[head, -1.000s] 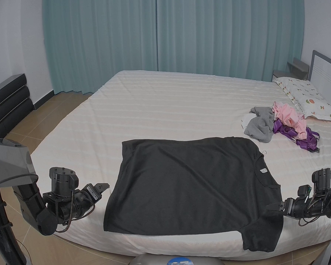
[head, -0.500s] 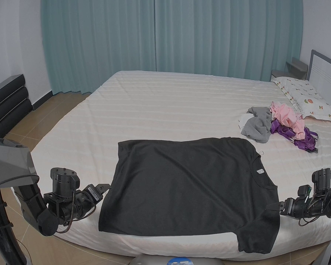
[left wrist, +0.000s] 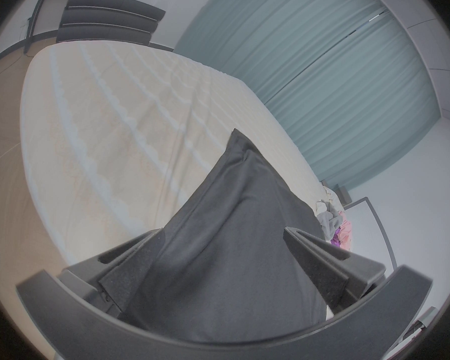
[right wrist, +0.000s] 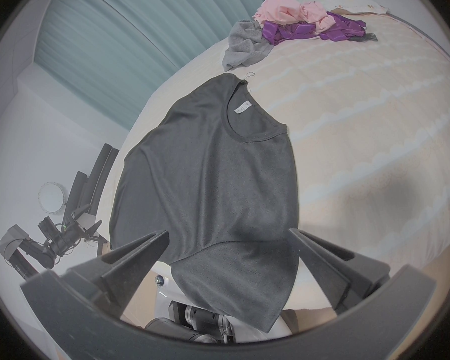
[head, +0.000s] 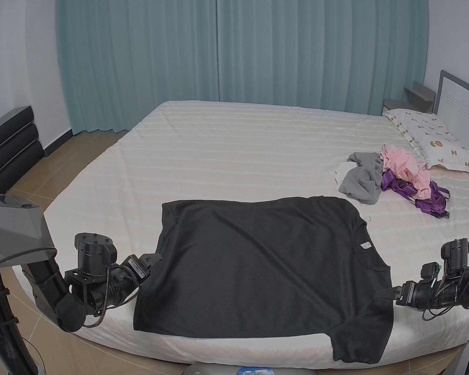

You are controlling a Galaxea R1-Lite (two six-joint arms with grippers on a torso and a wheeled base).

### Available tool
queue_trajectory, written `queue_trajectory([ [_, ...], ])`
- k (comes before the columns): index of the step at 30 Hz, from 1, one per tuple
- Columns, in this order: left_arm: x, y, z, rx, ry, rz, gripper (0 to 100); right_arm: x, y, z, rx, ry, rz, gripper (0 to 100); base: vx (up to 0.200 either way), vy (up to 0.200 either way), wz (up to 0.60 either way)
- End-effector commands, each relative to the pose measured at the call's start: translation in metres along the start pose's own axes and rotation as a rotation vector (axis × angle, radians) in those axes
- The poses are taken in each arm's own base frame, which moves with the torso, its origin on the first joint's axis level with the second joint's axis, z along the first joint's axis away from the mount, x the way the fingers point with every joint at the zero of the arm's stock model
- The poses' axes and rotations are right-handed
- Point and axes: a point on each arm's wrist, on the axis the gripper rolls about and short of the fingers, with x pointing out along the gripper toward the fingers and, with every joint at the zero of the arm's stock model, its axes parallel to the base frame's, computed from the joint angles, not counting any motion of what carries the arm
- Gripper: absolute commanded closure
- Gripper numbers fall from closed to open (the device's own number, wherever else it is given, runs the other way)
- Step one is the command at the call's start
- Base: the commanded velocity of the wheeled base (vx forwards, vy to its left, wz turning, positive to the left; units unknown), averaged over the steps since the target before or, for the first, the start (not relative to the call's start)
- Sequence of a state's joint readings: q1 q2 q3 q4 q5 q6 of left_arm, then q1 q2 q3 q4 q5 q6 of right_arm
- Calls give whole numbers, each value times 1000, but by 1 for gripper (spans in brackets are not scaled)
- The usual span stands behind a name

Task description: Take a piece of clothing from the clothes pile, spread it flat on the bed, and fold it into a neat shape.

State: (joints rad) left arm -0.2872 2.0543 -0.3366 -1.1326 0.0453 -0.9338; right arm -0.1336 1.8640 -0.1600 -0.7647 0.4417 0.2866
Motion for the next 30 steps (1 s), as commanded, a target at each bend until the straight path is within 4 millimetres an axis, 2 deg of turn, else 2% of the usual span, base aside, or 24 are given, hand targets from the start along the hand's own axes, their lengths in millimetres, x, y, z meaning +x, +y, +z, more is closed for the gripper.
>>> queue_trajectory([
  [1,3,-7,10,-3,-37,-28,0,0,1,0,-3,2,2,0,0,0,0],
  [9,26,-15,36,-13,-89,-37,0,2,0,0,2,12,9,0,0,0,0],
  [10,38,-17,45,-8,-102,-28,0,3,0,-1,3,16,10,0,0,0,0],
  [12,45,-19,54,-13,-113,-21,0,3,0,-1,7,16,14,0,0,0,0],
  [20,48,-24,56,-11,-114,-28,0,3,1,0,22,18,24,0,0,0,0],
  [26,49,-27,54,8,-103,-33,0,3,2,-1,21,20,24,0,200,0,0],
  [30,56,-28,58,30,-72,-70,0,3,2,0,20,19,26,0,0,0,0],
])
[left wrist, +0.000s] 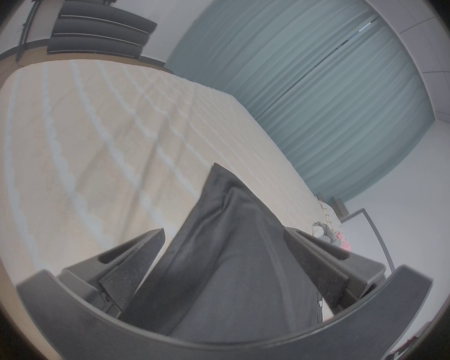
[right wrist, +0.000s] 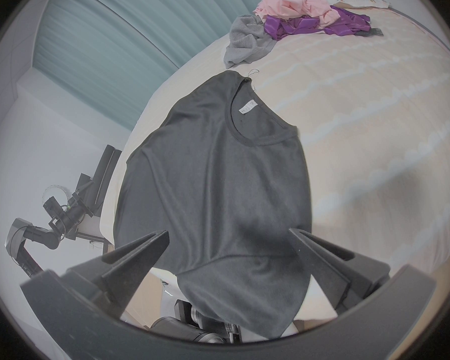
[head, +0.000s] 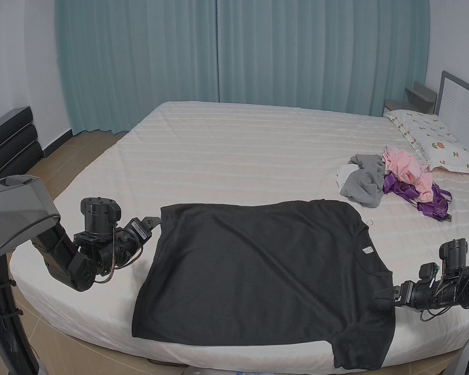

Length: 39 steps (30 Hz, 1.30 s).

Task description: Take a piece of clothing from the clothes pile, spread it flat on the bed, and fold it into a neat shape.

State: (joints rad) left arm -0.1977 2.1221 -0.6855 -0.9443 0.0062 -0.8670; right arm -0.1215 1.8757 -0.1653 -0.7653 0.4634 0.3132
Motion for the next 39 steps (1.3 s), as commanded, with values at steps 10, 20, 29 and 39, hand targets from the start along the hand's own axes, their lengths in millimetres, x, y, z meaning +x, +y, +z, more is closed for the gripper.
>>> queue_trajectory([
  [10,55,-9,19,20,20,11,0,2,4,0,15,7,12,0,0,0,0],
  [20,123,-4,33,88,24,57,0,3,5,3,37,0,17,0,0,0,0],
  [29,170,11,33,107,-7,61,0,4,7,2,32,7,21,0,0,0,0],
  [39,193,10,27,109,-19,25,0,6,10,0,22,23,26,0,0,0,0],
])
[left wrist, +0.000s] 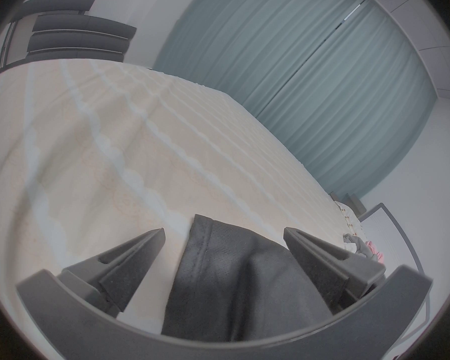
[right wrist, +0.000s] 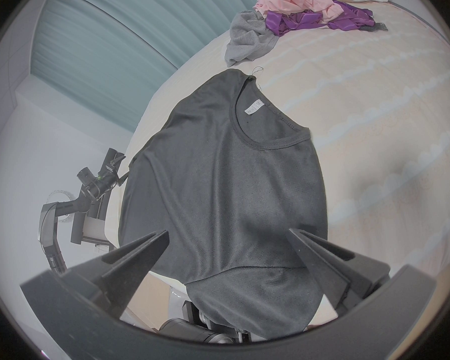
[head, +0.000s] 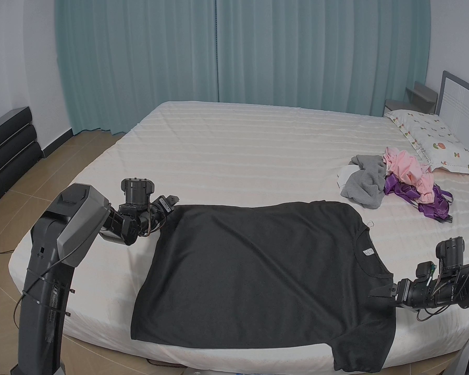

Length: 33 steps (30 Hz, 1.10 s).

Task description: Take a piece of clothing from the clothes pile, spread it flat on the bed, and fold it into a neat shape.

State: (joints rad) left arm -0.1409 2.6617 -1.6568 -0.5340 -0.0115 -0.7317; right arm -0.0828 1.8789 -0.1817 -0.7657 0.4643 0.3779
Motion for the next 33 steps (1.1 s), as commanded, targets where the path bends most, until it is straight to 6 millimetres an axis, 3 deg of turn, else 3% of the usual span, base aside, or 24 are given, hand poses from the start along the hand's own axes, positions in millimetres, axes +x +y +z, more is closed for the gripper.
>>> queue_trajectory([
  [1,18,11,-15,0,23,20,100,2,3,-2,-11,15,6,0,0,0,0],
  [21,24,-11,29,65,-99,30,100,5,2,-3,-9,28,3,0,0,0,0],
  [33,33,-1,20,87,-85,45,100,4,3,-1,-17,13,10,0,0,0,0],
])
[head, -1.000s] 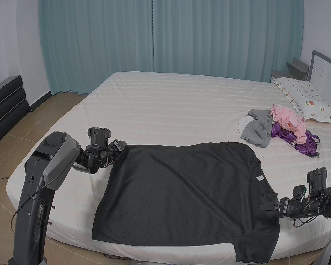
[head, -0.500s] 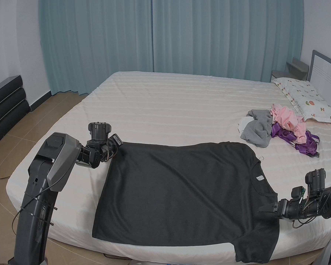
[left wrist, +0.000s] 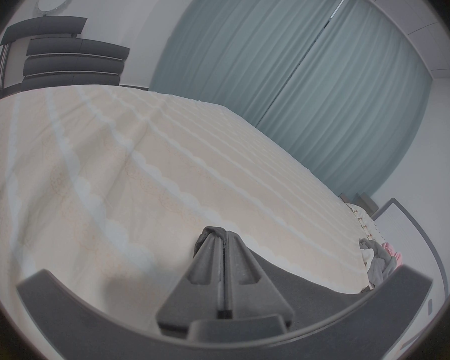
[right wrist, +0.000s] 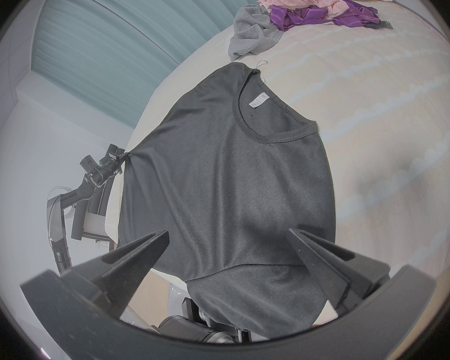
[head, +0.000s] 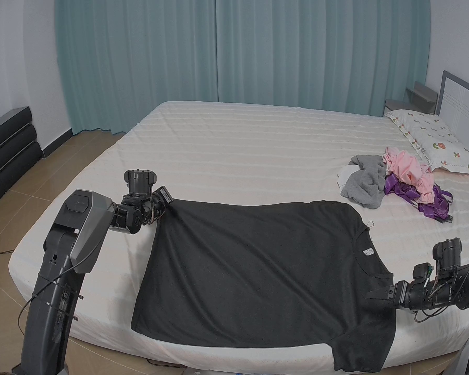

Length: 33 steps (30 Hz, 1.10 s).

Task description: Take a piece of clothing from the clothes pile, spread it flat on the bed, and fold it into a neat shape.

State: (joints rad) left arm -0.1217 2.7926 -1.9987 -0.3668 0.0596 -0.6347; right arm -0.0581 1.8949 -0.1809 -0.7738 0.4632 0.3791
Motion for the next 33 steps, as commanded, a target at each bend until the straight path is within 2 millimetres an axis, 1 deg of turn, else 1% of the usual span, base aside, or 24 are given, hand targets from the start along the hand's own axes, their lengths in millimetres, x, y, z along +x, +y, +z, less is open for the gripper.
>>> queue_trajectory([
  [1,2,2,-3,0,5,3,100,-1,1,3,-10,-26,8,0,0,0,0],
  [4,1,-1,-4,1,8,2,100,1,5,15,-7,-91,32,0,0,0,0],
  [6,-1,-3,-2,1,2,4,100,4,8,28,16,-141,57,0,0,0,0],
  [7,-1,-4,-2,2,1,8,100,8,9,33,31,-153,64,0,0,0,0],
  [9,-2,-5,-2,3,-8,19,100,24,11,47,49,-169,66,0,0,0,0],
  [11,-2,-5,-2,3,-8,19,100,25,11,48,48,-169,65,0,0,0,0],
  [12,-4,-6,1,2,-10,23,100,42,12,72,39,-243,30,0,0,0,0],
  [15,-3,-5,1,3,-5,27,100,56,14,95,29,-295,25,0,0,0,0],
  [16,-4,-5,1,0,-4,27,100,65,15,106,20,-313,30,0,0,0,0],
  [19,-5,-7,1,-1,-3,28,100,90,11,123,14,-329,27,0,0,0,0],
  [20,-5,-7,2,-1,-5,29,100,100,11,133,9,-344,20,0,0,0,0],
  [21,-5,-7,1,-3,-5,31,100,109,11,137,8,-343,12,0,0,0,0],
  [22,-5,-7,1,-3,-6,32,100,112,11,138,12,-340,7,0,0,0,0],
  [23,-5,-6,1,-2,-7,39,100,128,7,144,25,-330,-18,0,0,0,0],
  [25,-5,-4,0,-2,-5,46,100,147,9,156,37,-353,-40,0,0,0,0],
  [26,-5,-3,0,-3,-6,47,100,149,10,157,36,-357,-42,0,0,0,0],
  [27,-5,-2,1,-6,-7,50,100,160,10,165,41,-379,-60,0,0,0,0],
  [31,-6,-2,2,-7,-8,51,100,178,11,184,39,-410,-77,0,0,0,0],
  [32,-6,-2,2,-7,-8,51,100,179,11,185,39,-412,-78,0,0,0,0],
  [33,-6,-3,1,-11,-6,51,100,185,12,189,38,-411,-80,0,0,0,0],
])
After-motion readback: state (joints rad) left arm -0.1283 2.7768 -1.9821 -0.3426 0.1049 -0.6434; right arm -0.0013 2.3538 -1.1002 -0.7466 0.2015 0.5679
